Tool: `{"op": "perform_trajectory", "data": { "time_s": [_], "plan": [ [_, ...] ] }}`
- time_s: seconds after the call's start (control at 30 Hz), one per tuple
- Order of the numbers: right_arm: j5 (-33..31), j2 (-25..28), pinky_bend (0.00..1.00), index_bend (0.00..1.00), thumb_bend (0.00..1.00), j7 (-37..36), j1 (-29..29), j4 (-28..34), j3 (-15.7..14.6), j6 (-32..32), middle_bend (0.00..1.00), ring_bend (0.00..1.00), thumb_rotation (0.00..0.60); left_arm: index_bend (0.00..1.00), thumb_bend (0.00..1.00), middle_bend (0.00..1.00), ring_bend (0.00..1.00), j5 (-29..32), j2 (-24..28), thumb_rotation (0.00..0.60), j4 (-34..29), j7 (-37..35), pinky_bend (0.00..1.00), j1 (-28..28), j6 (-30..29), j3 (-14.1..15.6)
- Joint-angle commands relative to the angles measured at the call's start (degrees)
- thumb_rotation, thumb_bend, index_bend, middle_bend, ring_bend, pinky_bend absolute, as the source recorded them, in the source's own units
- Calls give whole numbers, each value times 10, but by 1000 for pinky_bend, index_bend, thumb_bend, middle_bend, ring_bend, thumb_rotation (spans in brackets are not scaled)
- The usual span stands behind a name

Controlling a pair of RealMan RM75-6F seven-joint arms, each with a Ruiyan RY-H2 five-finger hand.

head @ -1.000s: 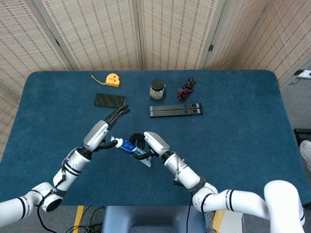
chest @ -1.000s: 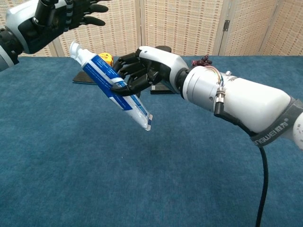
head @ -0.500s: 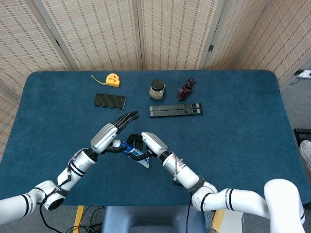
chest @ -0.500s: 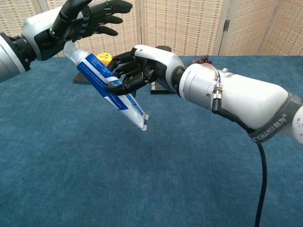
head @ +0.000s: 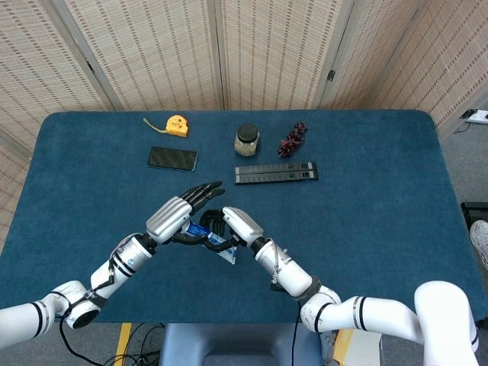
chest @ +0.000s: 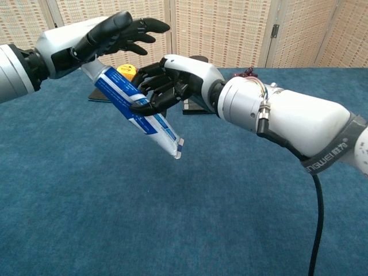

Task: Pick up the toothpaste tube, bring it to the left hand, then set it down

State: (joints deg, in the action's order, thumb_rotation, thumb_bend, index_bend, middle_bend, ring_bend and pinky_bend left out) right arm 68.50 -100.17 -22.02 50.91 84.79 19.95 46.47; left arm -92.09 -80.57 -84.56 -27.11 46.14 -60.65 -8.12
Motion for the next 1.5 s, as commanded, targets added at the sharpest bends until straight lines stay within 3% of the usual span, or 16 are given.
{"op": "perform_trajectory", "data": {
  "time_s": [0.03, 0.3, 0.53, 0.93, 1.17, 1.3, 1.43, 1.5],
  "plan": [
    [-1, 1, 569, 713, 758, 2, 0, 0, 0, 0, 666, 575, 600, 0, 8, 0, 0, 0, 5, 0, -2, 14, 135, 4, 5, 4],
    [-6, 0, 571, 716, 766, 3, -1, 3, 1, 4, 668, 577, 600, 0, 8, 0, 0, 8, 8, 0, -10, 45, 134, 8, 11, 8],
    [-3, 10, 571, 716, 766, 13, -6, 5, -10, 2, 667, 577, 600, 0, 8, 0, 0, 28, 11, 0, -21, 24, 135, 1, -5, -2],
    [25, 82, 571, 716, 684, 87, -17, -12, -68, -25, 613, 577, 600, 0, 8, 0, 0, 61, 41, 0, -22, -29, 134, -36, -34, -4],
    [47, 88, 549, 694, 604, 121, -15, -50, -93, -29, 535, 516, 600, 0, 8, 0, 0, 88, 49, 0, -17, -40, 135, -57, -42, -8],
    [58, 84, 486, 608, 507, 135, -15, -77, -108, -32, 477, 461, 600, 0, 8, 0, 0, 98, 51, 0, -12, -41, 135, -70, -47, -8],
    [56, 90, 332, 363, 253, 140, -15, -82, -116, -44, 360, 336, 600, 0, 8, 0, 0, 106, 52, 0, -4, -44, 135, -80, -48, -6],
    [51, 97, 284, 254, 195, 141, -17, -76, -118, -50, 297, 276, 600, 0, 9, 0, 0, 110, 53, 0, 0, -45, 135, -85, -49, -7]
  ]
}}
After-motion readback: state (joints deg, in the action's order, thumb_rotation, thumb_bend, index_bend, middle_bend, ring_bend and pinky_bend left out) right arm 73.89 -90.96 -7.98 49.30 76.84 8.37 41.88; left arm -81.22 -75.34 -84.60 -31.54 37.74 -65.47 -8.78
